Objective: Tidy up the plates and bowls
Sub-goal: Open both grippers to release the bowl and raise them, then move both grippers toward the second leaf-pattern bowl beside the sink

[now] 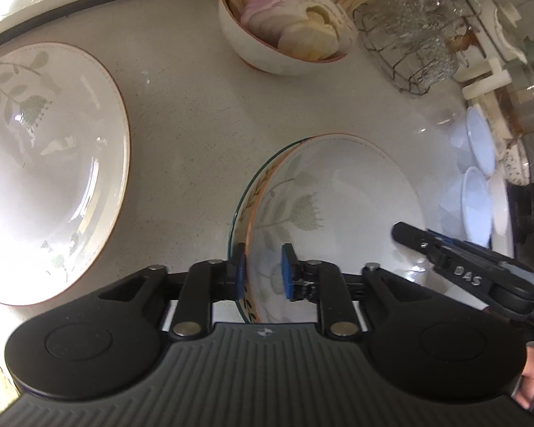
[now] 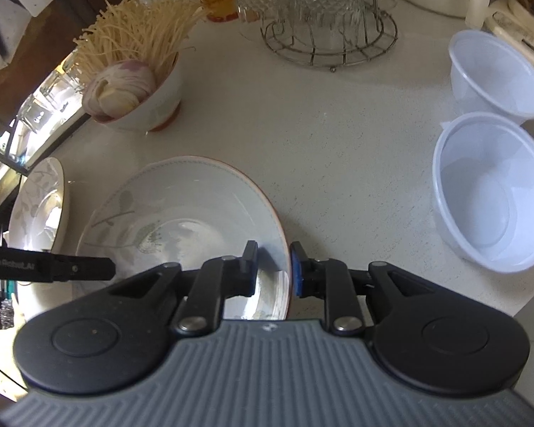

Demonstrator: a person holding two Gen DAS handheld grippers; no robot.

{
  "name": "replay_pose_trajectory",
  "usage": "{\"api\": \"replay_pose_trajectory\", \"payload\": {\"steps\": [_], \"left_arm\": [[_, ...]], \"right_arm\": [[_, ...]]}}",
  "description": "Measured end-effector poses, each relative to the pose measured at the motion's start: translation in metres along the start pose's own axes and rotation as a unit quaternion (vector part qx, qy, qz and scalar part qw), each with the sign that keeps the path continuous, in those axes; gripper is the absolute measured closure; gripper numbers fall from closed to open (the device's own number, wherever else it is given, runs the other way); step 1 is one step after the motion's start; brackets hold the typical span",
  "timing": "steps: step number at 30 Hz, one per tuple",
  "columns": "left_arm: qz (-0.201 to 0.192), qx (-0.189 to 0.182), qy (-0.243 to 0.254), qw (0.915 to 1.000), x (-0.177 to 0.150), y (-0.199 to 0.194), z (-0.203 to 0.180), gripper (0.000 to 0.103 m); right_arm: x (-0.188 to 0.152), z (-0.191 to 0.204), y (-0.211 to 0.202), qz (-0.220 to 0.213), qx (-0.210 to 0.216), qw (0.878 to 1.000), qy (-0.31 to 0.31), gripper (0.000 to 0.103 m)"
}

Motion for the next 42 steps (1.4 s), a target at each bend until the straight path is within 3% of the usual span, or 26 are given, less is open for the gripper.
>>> {"api": "replay_pose_trajectory", "payload": {"steps": [4,10,17,26,35,42], "left_arm": [[0.004,-0.012,-0.008,0.9999,-0.005,-0.007,0.000,0.062],[-0.016,-0.005,-0.001,0.9999,-0.015,-0.021,-0.001,0.054],[-0.071,0.009,0.006,0.9974,-0.020,-0.051,0.005,0.054],[-0.164,0.020,0.039,0.9855,-0.017,-0.112,-0.006,0.054],[-0.219,0.002,0.081,0.9723,-0.032,-0.163,-0.023,0.054],[-0.255,0.012,0.077,0.9639,-0.050,-0.190,-0.035,0.054]], "right_arm": [[0.001,0.003,0.001,0.002,-0.001,1.000,-0.009,0.080],[0.004,0.002,-0.001,0.001,-0.004,1.000,0.002,0.080],[0.006,0.009,-0.020,-0.030,-0.016,0.999,-0.003,0.080],[0.028,0.036,-0.072,-0.101,-0.002,0.995,-0.018,0.080],[0.031,0.071,-0.129,-0.162,0.024,0.986,-0.022,0.080],[0.020,0.082,-0.158,-0.175,0.049,0.982,-0.046,0.080]]}}
Point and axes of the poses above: each gripper's, at about its wrist camera, not at the fingertips, and y roughly the way its jaws point, z to its left, x to its top, the point moved 6 cm from there along y, roughly the way its jaws point, and after that the axes turned 6 degrees about x, right-handed, at the moved point
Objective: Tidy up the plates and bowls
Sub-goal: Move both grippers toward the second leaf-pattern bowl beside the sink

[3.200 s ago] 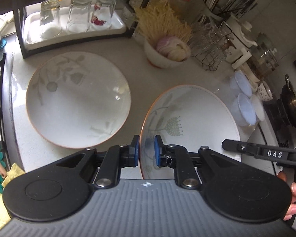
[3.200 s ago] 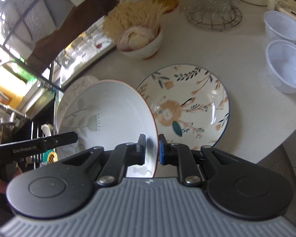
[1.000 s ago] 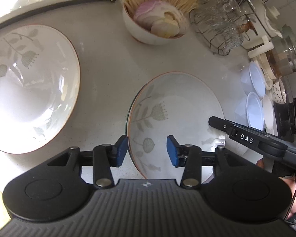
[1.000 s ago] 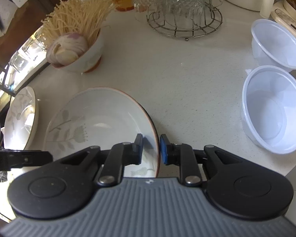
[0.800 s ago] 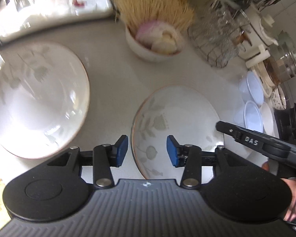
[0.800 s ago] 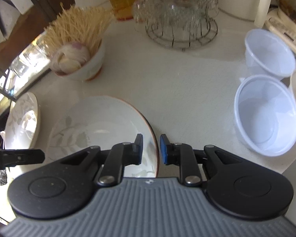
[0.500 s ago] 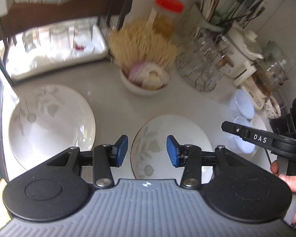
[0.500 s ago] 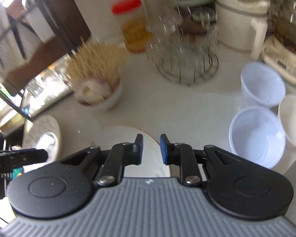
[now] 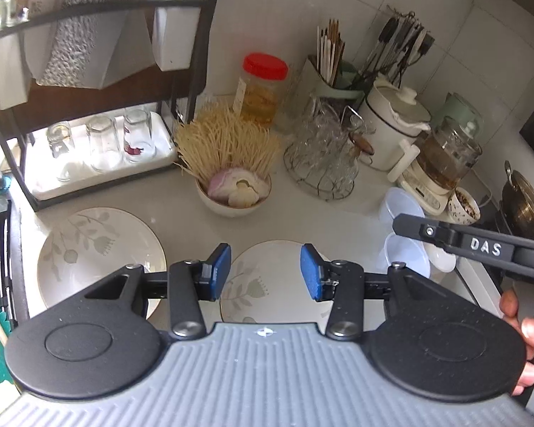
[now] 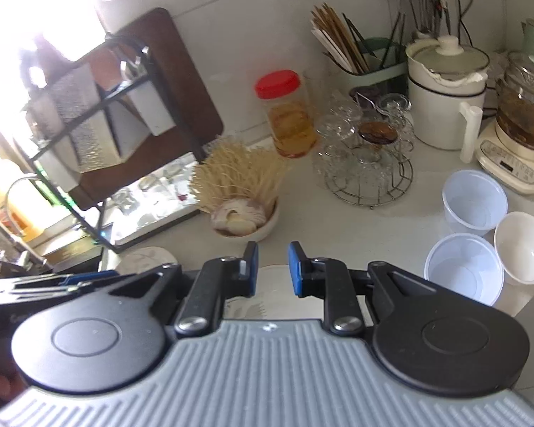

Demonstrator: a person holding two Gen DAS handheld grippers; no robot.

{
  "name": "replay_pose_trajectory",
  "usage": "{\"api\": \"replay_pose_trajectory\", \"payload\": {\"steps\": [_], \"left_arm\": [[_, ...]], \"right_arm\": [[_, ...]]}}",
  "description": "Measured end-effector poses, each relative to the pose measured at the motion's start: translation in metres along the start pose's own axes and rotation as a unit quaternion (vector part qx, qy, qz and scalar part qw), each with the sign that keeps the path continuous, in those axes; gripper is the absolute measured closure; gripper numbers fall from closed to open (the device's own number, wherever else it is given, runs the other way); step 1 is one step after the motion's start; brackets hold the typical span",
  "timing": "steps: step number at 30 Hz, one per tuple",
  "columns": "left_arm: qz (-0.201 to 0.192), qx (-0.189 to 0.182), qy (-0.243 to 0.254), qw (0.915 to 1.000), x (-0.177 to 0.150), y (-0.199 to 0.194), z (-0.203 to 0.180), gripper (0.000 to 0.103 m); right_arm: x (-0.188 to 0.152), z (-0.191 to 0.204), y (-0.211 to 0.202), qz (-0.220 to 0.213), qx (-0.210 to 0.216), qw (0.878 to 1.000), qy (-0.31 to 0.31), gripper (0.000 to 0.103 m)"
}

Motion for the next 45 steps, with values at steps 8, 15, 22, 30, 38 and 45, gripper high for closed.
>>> {"api": "replay_pose_trajectory", "payload": {"steps": [8,15,22,30,38,45], "left_arm": [[-0.026,0.027,-0.016,0.9992,-0.012,-0.027,-0.026,0.054],[-0.036,0.061,-0.030,0.9970,-0.030,-0.042,-0.047,0.054],[-0.025,0.082,-0.053,0.9949,-0.052,-0.048,-0.067,0.054],[-0.021,0.111,-0.082,0.9902,-0.079,-0.058,-0.086,0.054],[-0.010,0.129,-0.121,0.9842,-0.110,-0.064,-0.099,0.054],[-0.008,0.149,-0.156,0.9764,-0.133,-0.067,-0.097,0.054]], "right_arm": [[-0.009,0.001,-0.028,0.003,0.036,0.998,-0.049,0.080],[-0.015,-0.006,-0.045,0.006,0.070,0.994,-0.086,0.080],[-0.023,-0.021,-0.056,0.018,0.095,0.990,-0.100,0.080],[-0.035,-0.037,-0.070,0.028,0.117,0.985,-0.124,0.080],[-0.050,-0.047,-0.075,0.053,0.137,0.979,-0.138,0.080],[-0.058,-0.053,-0.076,0.067,0.152,0.975,-0.150,0.080]]}}
Point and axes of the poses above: each gripper's, at about its wrist camera, not at the fingertips, and y roughly the way its jaws point, z to its left, x to its top, the point moved 6 cm from there along y, roughly the way its jaws point, and after that the axes turned 6 degrees about x, right-handed, at the moved point
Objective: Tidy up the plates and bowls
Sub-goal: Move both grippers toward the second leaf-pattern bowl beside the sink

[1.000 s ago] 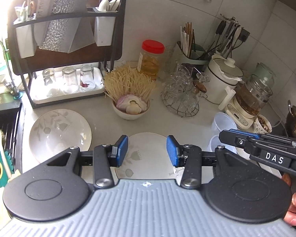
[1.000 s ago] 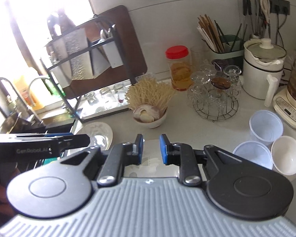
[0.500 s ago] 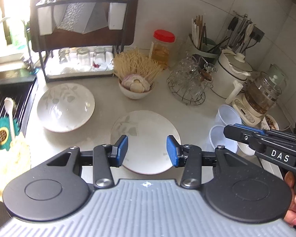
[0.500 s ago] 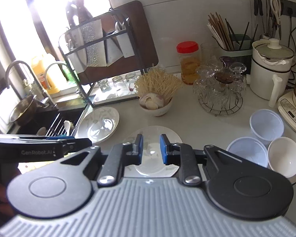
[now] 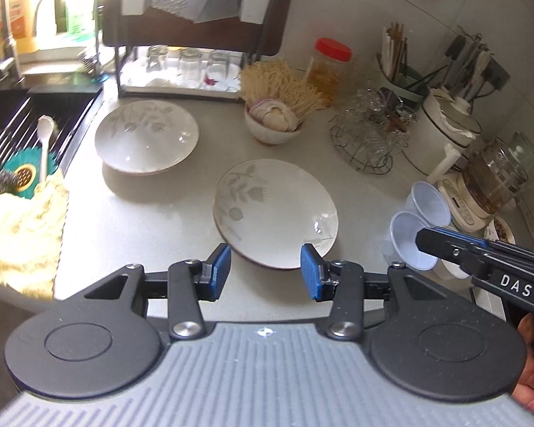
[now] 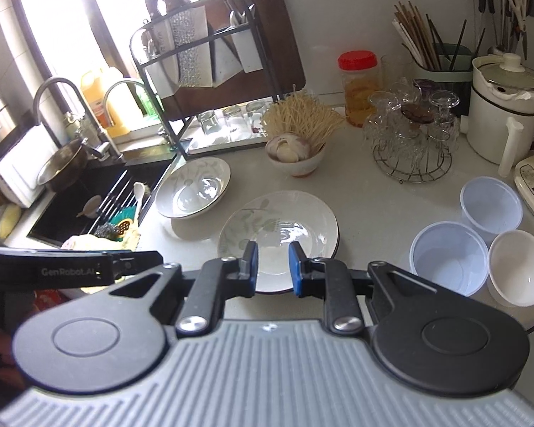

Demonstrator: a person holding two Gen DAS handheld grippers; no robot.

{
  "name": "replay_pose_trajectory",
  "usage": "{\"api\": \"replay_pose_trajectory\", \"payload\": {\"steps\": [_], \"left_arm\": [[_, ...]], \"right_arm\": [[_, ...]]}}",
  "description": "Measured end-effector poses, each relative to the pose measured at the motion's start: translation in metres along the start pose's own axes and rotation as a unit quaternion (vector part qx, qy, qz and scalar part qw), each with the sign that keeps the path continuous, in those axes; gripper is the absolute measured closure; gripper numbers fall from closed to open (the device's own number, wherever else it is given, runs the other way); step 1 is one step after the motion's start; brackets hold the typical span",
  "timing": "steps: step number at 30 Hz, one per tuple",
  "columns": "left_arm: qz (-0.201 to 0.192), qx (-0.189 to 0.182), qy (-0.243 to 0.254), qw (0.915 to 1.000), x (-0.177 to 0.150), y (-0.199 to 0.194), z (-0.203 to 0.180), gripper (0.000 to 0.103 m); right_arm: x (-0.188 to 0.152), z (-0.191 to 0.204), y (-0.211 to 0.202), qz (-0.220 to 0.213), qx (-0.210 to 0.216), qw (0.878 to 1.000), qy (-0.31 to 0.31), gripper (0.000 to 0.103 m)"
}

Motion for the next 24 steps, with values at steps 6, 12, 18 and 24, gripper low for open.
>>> {"api": "replay_pose_trajectory", "payload": {"steps": [6,12,18,24], "left_arm": [[0.001,0.019,-0.023,0.9996,-0.011,-0.004,0.010,0.054],[0.003,0.035,-0.051,0.9981,-0.012,-0.001,0.031,0.054],[0.005,0.038,-0.066,0.9971,-0.001,0.010,0.046,0.054],[0.006,0.037,-0.068,0.9970,0.020,0.028,0.064,0.052]], "right_arm": [[-0.006,0.003,0.004,0.014,0.018,1.000,-0.011,0.080],[-0.006,0.006,0.017,0.028,0.028,0.999,-0.011,0.080],[0.003,0.008,0.031,0.031,0.032,0.999,-0.008,0.080],[0.015,0.013,0.054,0.029,0.037,0.999,0.001,0.080]]}}
Point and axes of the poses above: each gripper's, at about its wrist camera, not at the fingertips, and y roughly the way its jaws point, z to its left, x to its top, the point moved 6 cm from there along y, roughly the way its jaws point, and after that the axes turned 6 degrees about x, right-handed, at the moved point
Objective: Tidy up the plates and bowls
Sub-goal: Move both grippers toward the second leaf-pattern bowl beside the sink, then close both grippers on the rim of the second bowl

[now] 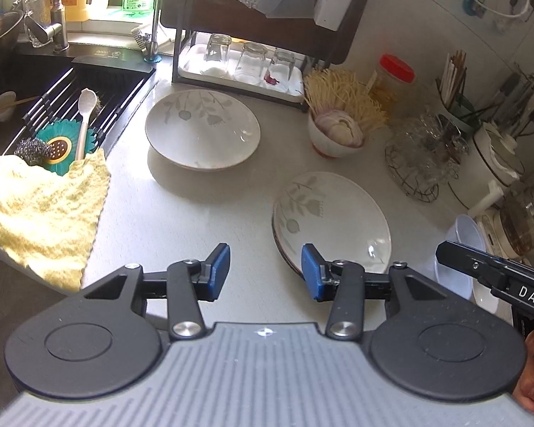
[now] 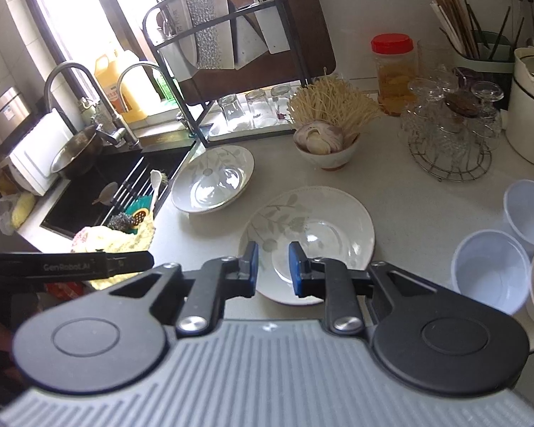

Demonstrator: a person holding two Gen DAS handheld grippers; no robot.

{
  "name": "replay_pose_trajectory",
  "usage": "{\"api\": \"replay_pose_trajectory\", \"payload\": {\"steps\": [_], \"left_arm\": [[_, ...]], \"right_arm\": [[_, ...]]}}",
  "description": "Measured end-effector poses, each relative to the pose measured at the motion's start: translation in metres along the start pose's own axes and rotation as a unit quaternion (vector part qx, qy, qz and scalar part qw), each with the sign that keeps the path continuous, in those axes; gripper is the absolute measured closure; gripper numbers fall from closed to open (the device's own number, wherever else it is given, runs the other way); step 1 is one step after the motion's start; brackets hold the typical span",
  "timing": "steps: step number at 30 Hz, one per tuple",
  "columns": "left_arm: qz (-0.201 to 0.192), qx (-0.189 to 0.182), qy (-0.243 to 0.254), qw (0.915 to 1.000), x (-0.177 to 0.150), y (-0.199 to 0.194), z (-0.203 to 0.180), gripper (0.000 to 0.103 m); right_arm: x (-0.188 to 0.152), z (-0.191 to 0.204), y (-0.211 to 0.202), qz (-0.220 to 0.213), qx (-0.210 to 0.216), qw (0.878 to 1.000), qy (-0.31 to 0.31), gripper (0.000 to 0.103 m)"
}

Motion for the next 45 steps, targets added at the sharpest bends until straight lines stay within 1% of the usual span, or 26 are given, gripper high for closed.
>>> {"api": "replay_pose_trajectory", "payload": {"steps": [3,5,6,7,8,9,10,13,18,19,22,23,26,32,36,41,45], "left_arm": [[-0.002,-0.001,-0.001,1.0000,0.013,0.011,0.009,0.047],[0.004,0.002,-0.002,1.0000,0.020,0.021,0.016,0.044],[0.004,0.003,-0.003,1.0000,0.024,0.026,0.021,0.044],[0.007,0.004,-0.005,1.0000,0.027,0.031,0.025,0.042],[0.013,0.005,-0.006,0.9999,0.029,0.037,0.030,0.041],[0.018,0.006,-0.007,0.9998,0.032,0.043,0.035,0.041],[0.022,0.006,-0.009,0.9997,0.035,0.048,0.040,0.041],[0.029,0.005,-0.014,0.9995,0.045,0.062,0.053,0.040],[0.032,0.002,-0.022,0.9992,0.068,0.087,0.073,0.037],[0.034,0.000,-0.027,0.9990,0.073,0.092,0.078,0.036],[0.046,-0.023,-0.057,0.9971,0.087,0.108,0.094,0.034],[0.048,-0.022,-0.060,0.9967,0.092,0.114,0.099,0.033],[0.049,-0.018,-0.051,0.9973,0.105,0.130,0.110,0.032],[0.059,-0.006,-0.031,0.9978,0.121,0.159,0.131,0.031],[0.068,-0.012,-0.020,0.9974,0.131,0.178,0.140,0.031],[0.078,-0.021,0.002,0.9967,0.140,0.199,0.146,0.031],[0.088,-0.022,0.013,0.9958,0.146,0.216,0.153,0.032]], "right_arm": [[0.008,0.003,0.011,-0.001,0.001,1.000,0.004,0.080],[0.013,0.004,0.021,0.001,0.004,1.000,0.011,0.079],[0.015,0.004,0.026,0.003,0.005,1.000,0.014,0.076],[0.017,0.005,0.031,0.005,0.008,1.000,0.018,0.068],[0.019,0.007,0.036,0.006,0.009,1.000,0.021,0.062],[0.022,0.008,0.041,0.006,0.010,1.000,0.023,0.054],[0.024,0.010,0.046,0.007,0.010,1.000,0.024,0.050],[0.031,0.015,0.062,0.011,0.007,1.000,0.026,0.045],[0.041,0.018,0.092,0.020,0.000,0.999,0.043,0.045],[0.043,0.018,0.099,0.023,-0.001,0.998,0.050,0.045],[0.048,0.016,0.116,0.034,-0.002,0.997,0.066,0.045],[0.049,0.015,0.122,0.037,-0.003,0.997,0.068,0.045],[0.052,0.016,0.140,0.045,-0.010,0.997,0.069,0.045],[0.056,0.023,0.180,0.069,-0.006,0.995,0.074,0.045],[0.058,0.025,0.206,0.081,-0.007,0.993,0.080,0.045],[0.058,0.029,0.233,0.093,-0.022,0.992,0.082,0.045],[0.056,0.029,0.249,0.100,-0.031,0.990,0.096,0.045]]}}
Point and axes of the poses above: each gripper's, at about its wrist camera, not at the fingertips, and y roughly the way its jaws point, z to its left, x to its top, the point moved 6 cm from there along y, roughly the way its jaws point, and after that the axes turned 6 degrees about x, right-handed, at the moved point
